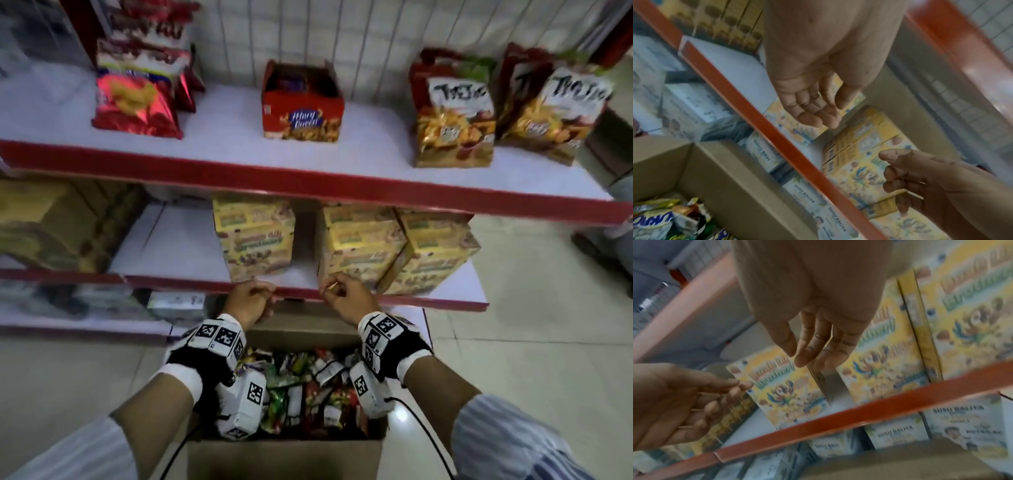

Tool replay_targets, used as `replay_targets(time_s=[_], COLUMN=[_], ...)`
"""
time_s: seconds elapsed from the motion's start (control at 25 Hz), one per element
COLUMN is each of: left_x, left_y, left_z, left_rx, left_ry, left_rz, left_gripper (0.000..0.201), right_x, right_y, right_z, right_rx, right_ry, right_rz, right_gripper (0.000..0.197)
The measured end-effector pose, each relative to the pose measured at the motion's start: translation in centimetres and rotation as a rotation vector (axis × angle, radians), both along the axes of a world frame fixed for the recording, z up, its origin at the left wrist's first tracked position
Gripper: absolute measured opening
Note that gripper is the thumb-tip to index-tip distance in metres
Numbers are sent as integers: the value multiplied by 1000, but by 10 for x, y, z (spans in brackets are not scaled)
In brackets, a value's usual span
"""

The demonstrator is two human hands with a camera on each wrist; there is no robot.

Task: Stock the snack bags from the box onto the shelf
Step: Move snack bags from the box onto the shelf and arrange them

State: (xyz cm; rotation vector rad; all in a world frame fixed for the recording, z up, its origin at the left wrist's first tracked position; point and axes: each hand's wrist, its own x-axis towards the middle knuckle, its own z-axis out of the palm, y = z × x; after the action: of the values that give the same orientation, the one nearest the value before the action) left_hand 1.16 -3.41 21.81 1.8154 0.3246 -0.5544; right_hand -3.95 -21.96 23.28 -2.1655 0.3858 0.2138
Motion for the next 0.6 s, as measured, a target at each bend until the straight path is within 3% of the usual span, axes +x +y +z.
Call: replay_targets(time_s=[0.12, 0.32, 0.48, 0.6], left_x=[-4, -7, -3, 5], left_y=[-2, -9, -15, -23], left_z=[-80, -190, -266, -300], left_rx=[-23, -32, -45, -88], left_ry=[45, 73, 66, -22], left_rz=[20, 3, -39, -19], left_gripper=[16, 16, 26, 24], right_x=[-3, -7, 0, 17], right_y=[3, -9, -23, -37], right_z=[-79, -195, -286, -344], right_rx=[43, -161, -456, -673], right_ry=[69, 196, 400, 447], right_rz=[14, 150, 433, 516], right_gripper=[13, 14, 24, 27])
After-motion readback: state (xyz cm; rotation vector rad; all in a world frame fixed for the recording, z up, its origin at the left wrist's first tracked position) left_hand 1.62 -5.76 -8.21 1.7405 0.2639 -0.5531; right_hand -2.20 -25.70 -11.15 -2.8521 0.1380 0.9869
